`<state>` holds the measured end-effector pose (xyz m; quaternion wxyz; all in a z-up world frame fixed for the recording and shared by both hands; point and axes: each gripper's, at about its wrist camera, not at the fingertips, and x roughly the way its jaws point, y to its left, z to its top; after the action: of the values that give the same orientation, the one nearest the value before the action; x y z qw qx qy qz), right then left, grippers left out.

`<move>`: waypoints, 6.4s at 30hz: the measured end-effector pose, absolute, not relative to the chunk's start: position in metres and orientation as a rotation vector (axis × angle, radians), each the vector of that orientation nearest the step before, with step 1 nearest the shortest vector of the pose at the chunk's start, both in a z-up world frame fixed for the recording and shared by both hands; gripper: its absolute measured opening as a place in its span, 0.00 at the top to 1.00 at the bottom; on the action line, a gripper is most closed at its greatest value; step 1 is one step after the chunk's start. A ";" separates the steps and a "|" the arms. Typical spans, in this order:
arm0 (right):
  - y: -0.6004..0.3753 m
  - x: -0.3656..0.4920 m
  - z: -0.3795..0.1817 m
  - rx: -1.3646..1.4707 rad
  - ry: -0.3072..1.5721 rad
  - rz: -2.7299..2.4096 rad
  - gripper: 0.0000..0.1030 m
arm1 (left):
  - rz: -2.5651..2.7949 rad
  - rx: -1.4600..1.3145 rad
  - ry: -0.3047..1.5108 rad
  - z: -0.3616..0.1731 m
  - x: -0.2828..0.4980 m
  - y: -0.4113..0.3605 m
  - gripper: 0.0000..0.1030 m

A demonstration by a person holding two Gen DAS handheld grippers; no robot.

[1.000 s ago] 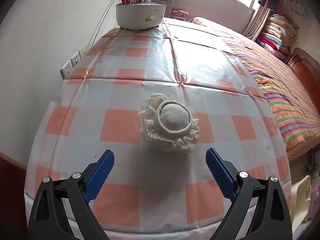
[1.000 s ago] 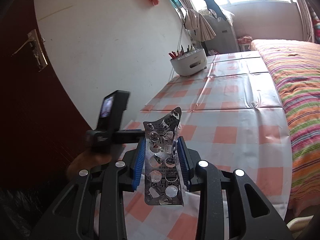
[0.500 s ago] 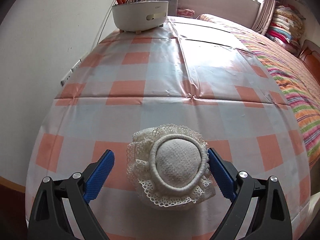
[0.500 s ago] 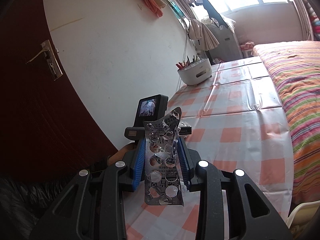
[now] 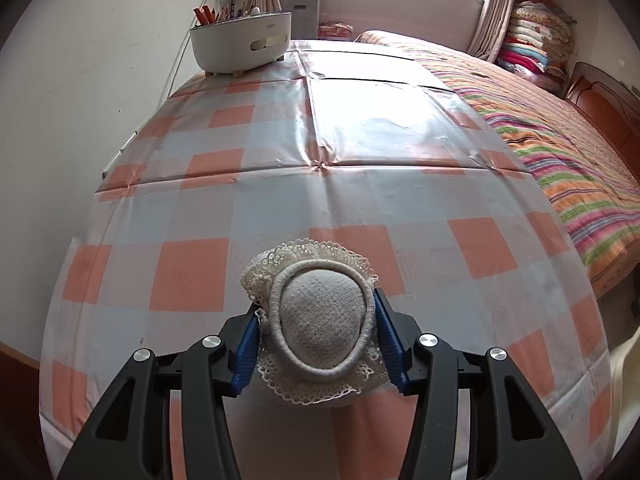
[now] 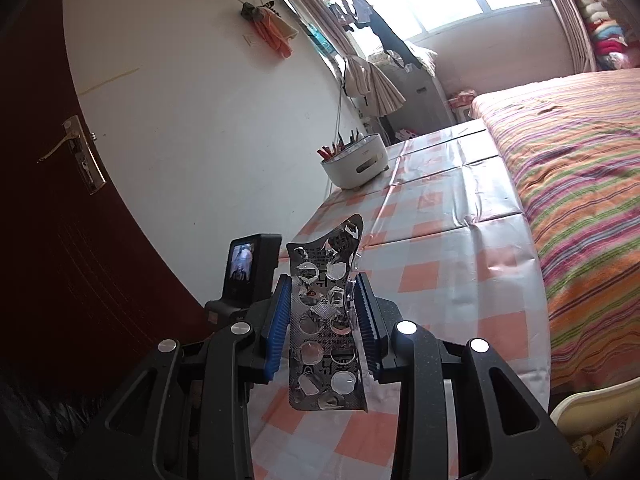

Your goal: Collect trash

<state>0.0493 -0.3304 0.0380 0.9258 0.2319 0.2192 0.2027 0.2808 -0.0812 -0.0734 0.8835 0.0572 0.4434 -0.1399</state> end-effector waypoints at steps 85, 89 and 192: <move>-0.531 -0.161 -0.001 0.664 0.157 -0.405 0.57 | -0.960 0.416 0.793 -0.030 0.015 -0.352 0.52; -0.531 -0.163 -0.003 0.674 0.142 -0.413 0.56 | -0.968 0.442 0.794 -0.035 0.008 -0.364 0.52; -0.352 -0.159 -0.005 0.430 0.449 -0.505 0.06 | -0.493 0.274 0.614 0.031 -0.002 -0.145 0.12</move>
<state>-0.1591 -0.3518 -0.0053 0.9208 0.2094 0.2186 -0.2459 -0.0019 -0.1455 0.0307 0.9143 0.1331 0.2983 -0.2396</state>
